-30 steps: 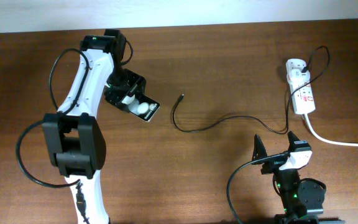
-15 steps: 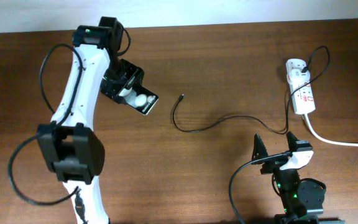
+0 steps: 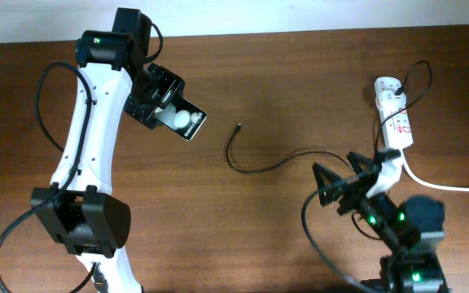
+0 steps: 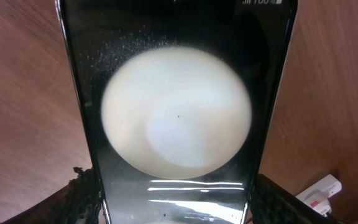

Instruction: Plug charger to phone and switch on socket

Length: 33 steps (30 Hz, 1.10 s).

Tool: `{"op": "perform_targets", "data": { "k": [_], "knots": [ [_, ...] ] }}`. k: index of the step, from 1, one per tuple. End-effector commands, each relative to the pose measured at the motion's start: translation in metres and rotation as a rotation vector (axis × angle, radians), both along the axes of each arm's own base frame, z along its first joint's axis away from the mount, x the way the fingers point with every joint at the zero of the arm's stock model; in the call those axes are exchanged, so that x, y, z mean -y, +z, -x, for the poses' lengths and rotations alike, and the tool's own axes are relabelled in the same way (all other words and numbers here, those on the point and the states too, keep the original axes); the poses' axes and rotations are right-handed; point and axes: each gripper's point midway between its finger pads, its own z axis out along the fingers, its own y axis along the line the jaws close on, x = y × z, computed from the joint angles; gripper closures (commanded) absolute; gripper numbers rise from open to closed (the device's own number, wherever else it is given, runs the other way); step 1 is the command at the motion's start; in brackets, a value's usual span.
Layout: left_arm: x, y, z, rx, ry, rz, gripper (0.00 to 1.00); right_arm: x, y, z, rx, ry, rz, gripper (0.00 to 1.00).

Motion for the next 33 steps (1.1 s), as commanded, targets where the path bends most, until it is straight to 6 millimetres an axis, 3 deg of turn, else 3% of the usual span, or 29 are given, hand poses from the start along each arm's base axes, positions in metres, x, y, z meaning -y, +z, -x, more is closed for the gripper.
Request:
{"op": "perform_targets", "data": {
  "k": [1, 5, 9, 12, 15, 17, 20, 24, 27, 33],
  "knots": [
    [0.003, 0.025, -0.002, 0.066, 0.033, 0.034, 1.0, -0.019, 0.022, -0.018, -0.11, 0.111, -0.132, 0.01],
    [0.009, 0.027, -0.004, 0.074, 0.024, 0.069, 1.0, -0.031, -0.001, -0.049, -0.373, 0.134, -0.315, 0.01],
    [0.009, 0.027, -0.004, 0.076, 0.024, 0.069, 1.0, -0.043, -0.037, -0.057, -0.572, 0.181, -0.422, 0.01],
    [0.009, 0.027, -0.005, 0.08, 0.024, 0.07, 1.0, -0.038, -0.072, -0.066, -0.671, 0.128, -0.424, 0.01],
    [0.009, 0.028, -0.007, 0.087, 0.024, 0.071, 1.0, -0.042, -0.084, -0.075, -0.681, 0.148, -0.429, 0.01],
    [0.011, 0.028, -0.006, 0.082, 0.04, 0.076, 1.0, -0.054, -0.077, -0.083, -0.641, 0.181, -0.442, 0.0],
    [0.019, 0.028, -0.004, 0.08, 0.025, 0.077, 1.0, -0.082, -0.06, -0.093, -0.587, 0.177, -0.478, 0.14],
    [0.028, 0.028, 0.0, 0.063, 0.04, 0.087, 1.0, -0.115, -0.061, -0.094, -0.58, 0.088, -0.482, 0.18],
    [0.034, 0.029, 0.001, 0.056, 0.037, 0.111, 1.0, -0.138, -0.043, -0.093, -0.504, 0.118, -0.485, 0.25],
    [0.046, 0.031, 0.006, 0.039, 0.015, 0.163, 1.0, -0.169, -0.002, -0.103, -0.414, 0.157, -0.489, 0.26]
  ]
}}
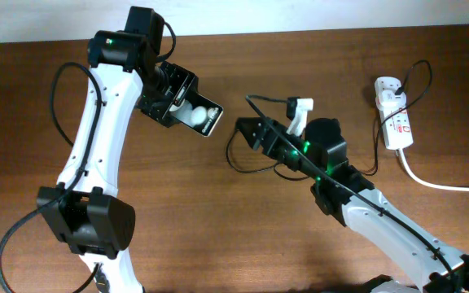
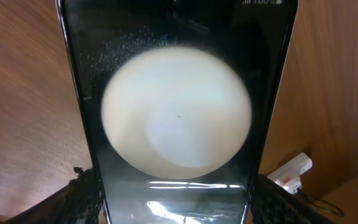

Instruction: Plug charger to phone and switch on socket

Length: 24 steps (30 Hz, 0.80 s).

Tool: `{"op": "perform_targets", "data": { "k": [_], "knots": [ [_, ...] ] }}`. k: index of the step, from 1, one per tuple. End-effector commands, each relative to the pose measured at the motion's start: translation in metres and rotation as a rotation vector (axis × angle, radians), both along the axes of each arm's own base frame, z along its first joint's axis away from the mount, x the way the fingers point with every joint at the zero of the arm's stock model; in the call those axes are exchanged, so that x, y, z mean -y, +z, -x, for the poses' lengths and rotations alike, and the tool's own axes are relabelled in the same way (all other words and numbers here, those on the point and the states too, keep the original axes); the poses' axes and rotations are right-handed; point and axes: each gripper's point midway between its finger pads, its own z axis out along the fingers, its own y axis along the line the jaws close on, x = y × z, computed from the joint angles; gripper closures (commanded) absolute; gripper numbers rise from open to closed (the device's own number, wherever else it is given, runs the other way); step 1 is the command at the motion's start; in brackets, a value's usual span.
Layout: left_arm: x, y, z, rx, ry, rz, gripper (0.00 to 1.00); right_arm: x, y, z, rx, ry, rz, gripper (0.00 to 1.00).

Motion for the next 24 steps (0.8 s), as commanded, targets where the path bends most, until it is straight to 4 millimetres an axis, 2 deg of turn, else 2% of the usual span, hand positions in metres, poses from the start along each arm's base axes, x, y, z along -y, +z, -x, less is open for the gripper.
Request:
{"op": "perform_targets", "data": {
  "k": [1, 6, 11, 15, 24],
  "knots": [
    [0.011, 0.025, 0.005, 0.048, -0.012, 0.051, 1.0, -0.012, 0.02, -0.013, 0.046, -0.021, -0.006, 0.26],
    [0.026, 0.025, 0.01, 0.048, -0.046, 0.052, 1.0, -0.034, 0.017, -0.014, 0.051, 0.023, 0.011, 0.29],
    [0.031, 0.025, 0.012, 0.045, -0.056, 0.053, 1.0, -0.036, 0.008, -0.014, 0.029, 0.014, 0.031, 0.3],
    [0.04, 0.025, 0.017, 0.03, -0.052, 0.061, 1.0, -0.043, 0.004, -0.013, 0.045, -0.066, 0.07, 0.3],
    [0.047, 0.026, 0.022, 0.016, -0.066, 0.084, 1.0, -0.055, -0.01, -0.016, 0.055, -0.105, 0.094, 0.46]
  ]
}}
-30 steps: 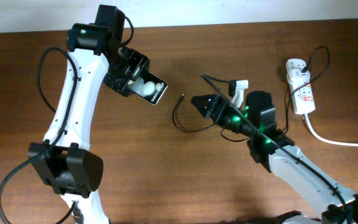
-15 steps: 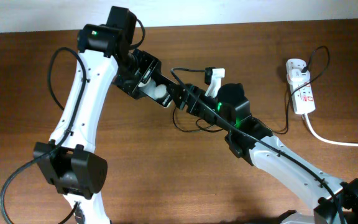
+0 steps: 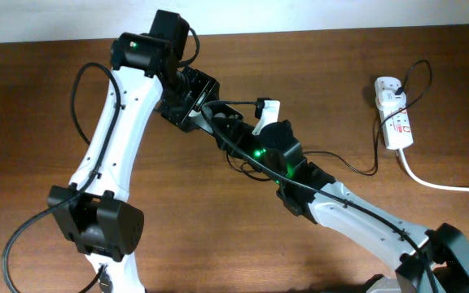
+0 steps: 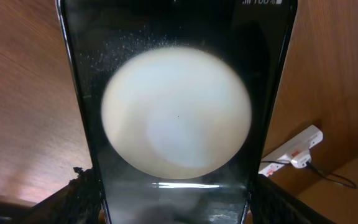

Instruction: Plug charger to phone and switch on socket

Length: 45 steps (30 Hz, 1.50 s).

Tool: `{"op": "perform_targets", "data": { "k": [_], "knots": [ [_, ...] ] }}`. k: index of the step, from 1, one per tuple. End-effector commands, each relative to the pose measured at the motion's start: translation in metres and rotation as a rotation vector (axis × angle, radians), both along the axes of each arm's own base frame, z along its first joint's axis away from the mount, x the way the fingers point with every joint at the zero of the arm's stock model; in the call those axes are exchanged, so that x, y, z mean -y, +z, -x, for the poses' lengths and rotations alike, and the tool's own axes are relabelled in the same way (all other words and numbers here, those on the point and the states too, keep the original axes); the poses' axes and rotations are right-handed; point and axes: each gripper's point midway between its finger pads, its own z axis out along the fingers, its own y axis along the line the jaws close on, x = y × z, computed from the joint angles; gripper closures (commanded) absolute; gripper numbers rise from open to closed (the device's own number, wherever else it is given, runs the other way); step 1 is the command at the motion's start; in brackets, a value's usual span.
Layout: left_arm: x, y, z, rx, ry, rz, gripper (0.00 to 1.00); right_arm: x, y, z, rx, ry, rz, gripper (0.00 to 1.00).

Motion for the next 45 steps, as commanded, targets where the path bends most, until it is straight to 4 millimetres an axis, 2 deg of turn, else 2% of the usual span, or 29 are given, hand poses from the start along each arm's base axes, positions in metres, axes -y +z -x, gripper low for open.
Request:
{"op": "perform_targets", "data": {
  "k": [1, 7, 21, 27, 32, 40, 42, 45],
  "knots": [
    [0.004, 0.025, 0.004, 0.043, 0.004, 0.045, 1.0, -0.004, 0.011, -0.008, 0.048, -0.015, -0.016, 0.47],
    [0.003, 0.024, 0.005, 0.037, 0.004, 0.044, 1.0, -0.007, 0.011, -0.01, 0.056, -0.007, -0.025, 0.57],
    [0.003, 0.024, 0.006, 0.036, 0.004, 0.043, 1.0, -0.011, 0.016, -0.009, 0.07, 0.014, -0.048, 0.71],
    [0.003, 0.024, 0.006, 0.036, 0.004, 0.043, 1.0, -0.013, 0.027, -0.01, 0.107, 0.015, -0.075, 0.83],
    [0.003, 0.024, 0.006, 0.036, 0.004, 0.043, 1.0, -0.014, 0.027, -0.01, 0.108, 0.022, -0.078, 0.88],
    [0.003, 0.024, 0.006, 0.036, 0.004, 0.043, 0.85, -0.014, 0.028, -0.01, 0.11, 0.021, -0.08, 0.95],
    [0.003, 0.024, 0.006, 0.036, 0.004, 0.043, 0.75, -0.014, 0.028, -0.01, 0.11, 0.021, -0.08, 0.95],
    [0.003, 0.024, 0.006, 0.036, 0.003, 0.042, 0.7, -0.012, 0.026, -0.01, 0.103, 0.018, -0.073, 0.96]
  ]
}}
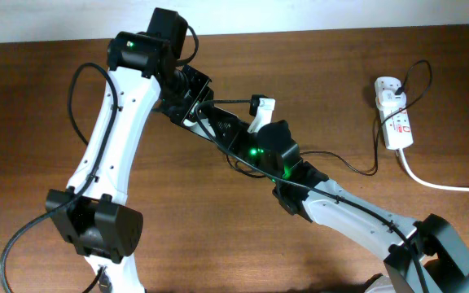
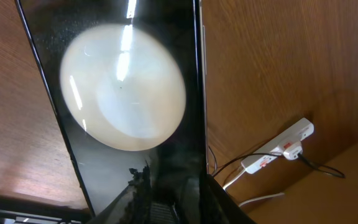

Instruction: Plug charger to phone and switch on socket

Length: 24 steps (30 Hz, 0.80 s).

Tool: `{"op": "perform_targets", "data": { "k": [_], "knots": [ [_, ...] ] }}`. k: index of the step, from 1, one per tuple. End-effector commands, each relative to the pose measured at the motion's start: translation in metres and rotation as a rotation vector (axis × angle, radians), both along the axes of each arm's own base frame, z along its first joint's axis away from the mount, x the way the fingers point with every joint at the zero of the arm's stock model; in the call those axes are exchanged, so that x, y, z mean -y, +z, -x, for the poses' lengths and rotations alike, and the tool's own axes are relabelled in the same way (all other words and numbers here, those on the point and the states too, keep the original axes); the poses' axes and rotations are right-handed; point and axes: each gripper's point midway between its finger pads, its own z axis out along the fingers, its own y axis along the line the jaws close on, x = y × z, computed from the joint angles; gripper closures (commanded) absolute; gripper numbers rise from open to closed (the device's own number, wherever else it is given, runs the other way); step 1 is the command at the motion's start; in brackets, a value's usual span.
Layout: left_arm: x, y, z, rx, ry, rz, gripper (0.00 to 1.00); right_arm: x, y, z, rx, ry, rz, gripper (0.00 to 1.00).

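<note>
My left gripper (image 1: 187, 98) is shut on the black phone (image 2: 123, 93), held up off the table at the back left. In the left wrist view the phone sits skewed, a round lamp reflection on its screen. My right gripper (image 1: 214, 120) reaches across from the right, and its tip is against the phone's free end. The black charger cable (image 1: 344, 163) trails from the white power strip (image 1: 395, 114) and rises into the right gripper, whose jaws look shut on the plug. The plug and the phone's port are hidden between the two grippers.
The power strip (image 2: 277, 148) lies at the table's far right with a white mains lead (image 1: 446, 185) running off the right edge. A loop of the charger cable (image 1: 238, 163) lies under the right arm. Brown wooden tabletop (image 1: 39, 106) surrounds both arms.
The phone now sits tilted in my left gripper, where it was square to the wrist camera before. Both grippers have shifted slightly left and are still pressed together.
First my left gripper held the phone at the back left; the right arm was folded at the front right and the cable end lay on the table. Then the right arm stood near the phone, with the cable end off the table. After that the grippers met, and now the phone is skewed.
</note>
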Motion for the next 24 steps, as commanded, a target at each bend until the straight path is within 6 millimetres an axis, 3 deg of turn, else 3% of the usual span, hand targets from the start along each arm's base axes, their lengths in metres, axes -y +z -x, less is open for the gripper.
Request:
{"op": "perform_targets", "data": {
  "k": [1, 4, 10, 17, 19, 24],
  "knots": [
    [0.001, 0.015, 0.002, 0.056, -0.046, 0.007, 0.68, 0.006, 0.01, -0.008, 0.02, -0.023, -0.001, 0.96],
    [0.002, 0.016, -0.002, 0.125, -0.158, -0.007, 0.68, 0.013, 0.007, -0.009, 0.002, 0.001, 0.012, 0.96],
    [0.005, 0.02, -0.012, 0.257, -0.338, -0.033, 0.62, 0.063, 0.017, -0.02, -0.015, -0.07, 0.065, 0.96],
    [0.006, 0.023, -0.019, 0.403, -0.584, -0.083, 0.55, 0.112, 0.046, -0.011, 0.004, -0.136, 0.107, 0.96],
    [0.012, 0.025, -0.016, 0.44, -0.675, -0.059, 0.39, 0.122, 0.058, -0.004, 0.036, -0.13, 0.125, 0.96],
    [0.014, 0.027, -0.019, 0.47, -0.703, -0.06, 0.28, 0.164, 0.075, 0.016, 0.012, -0.194, 0.135, 0.96]
  ]
}}
